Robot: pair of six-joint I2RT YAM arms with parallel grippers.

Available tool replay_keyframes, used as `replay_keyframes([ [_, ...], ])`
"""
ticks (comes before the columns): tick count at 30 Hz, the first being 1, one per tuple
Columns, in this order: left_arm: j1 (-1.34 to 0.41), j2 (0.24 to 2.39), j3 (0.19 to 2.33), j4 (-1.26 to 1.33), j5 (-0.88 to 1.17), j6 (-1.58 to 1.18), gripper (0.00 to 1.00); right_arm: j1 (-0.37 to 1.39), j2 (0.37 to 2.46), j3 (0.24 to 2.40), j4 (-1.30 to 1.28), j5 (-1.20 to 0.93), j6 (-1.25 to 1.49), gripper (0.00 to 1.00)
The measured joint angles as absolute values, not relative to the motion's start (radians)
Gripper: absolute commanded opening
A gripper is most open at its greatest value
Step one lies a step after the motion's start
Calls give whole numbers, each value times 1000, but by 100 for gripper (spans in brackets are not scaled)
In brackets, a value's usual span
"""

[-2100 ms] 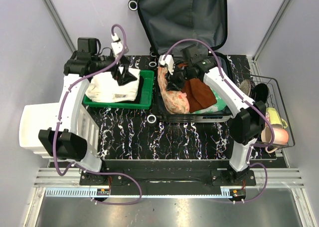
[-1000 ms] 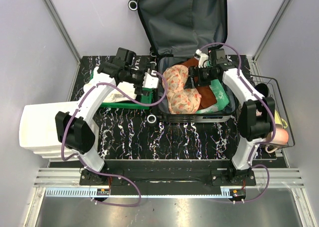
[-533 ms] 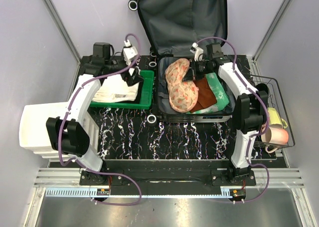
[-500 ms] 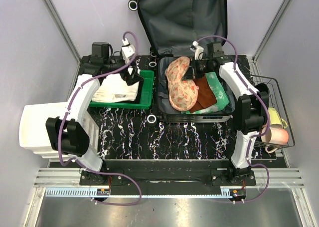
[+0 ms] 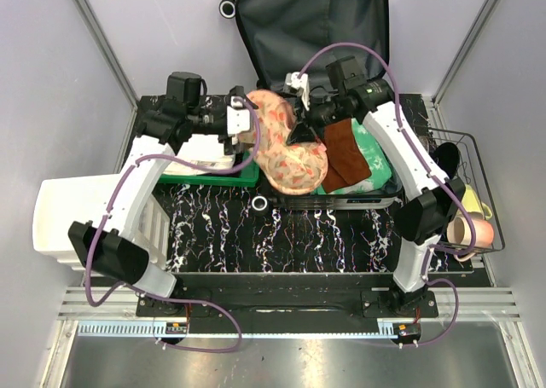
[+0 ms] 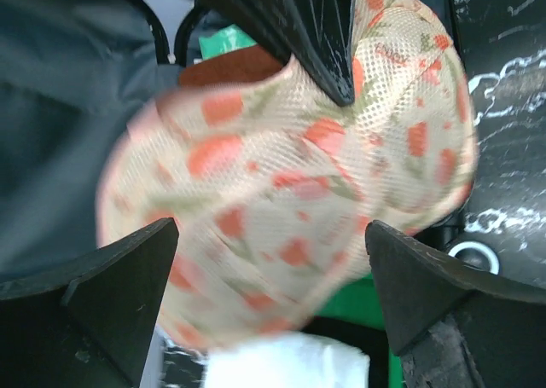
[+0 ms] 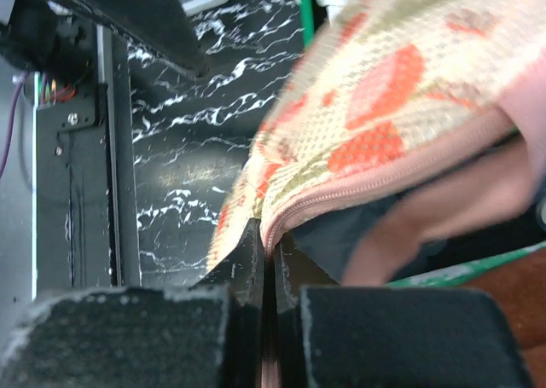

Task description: Open, take out, and arrange the luggage

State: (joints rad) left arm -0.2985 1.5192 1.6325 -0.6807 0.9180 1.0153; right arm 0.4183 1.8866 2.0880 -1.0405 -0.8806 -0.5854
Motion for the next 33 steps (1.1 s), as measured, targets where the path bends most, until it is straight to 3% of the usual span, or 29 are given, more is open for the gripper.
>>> replay_keyframes([
  [9, -332, 1371, 1562, -825, 893, 1342, 99, 474, 1874, 2051, -1151, -733, -852, 0],
  [23, -370, 1449, 1622, -827, 891, 1135, 96, 661, 1644, 1789, -1029, -511, -1213, 0],
  [33, -372, 1480, 1637, -983, 949, 1153, 68, 700, 1571, 1671, -919, -454, -1324, 0],
])
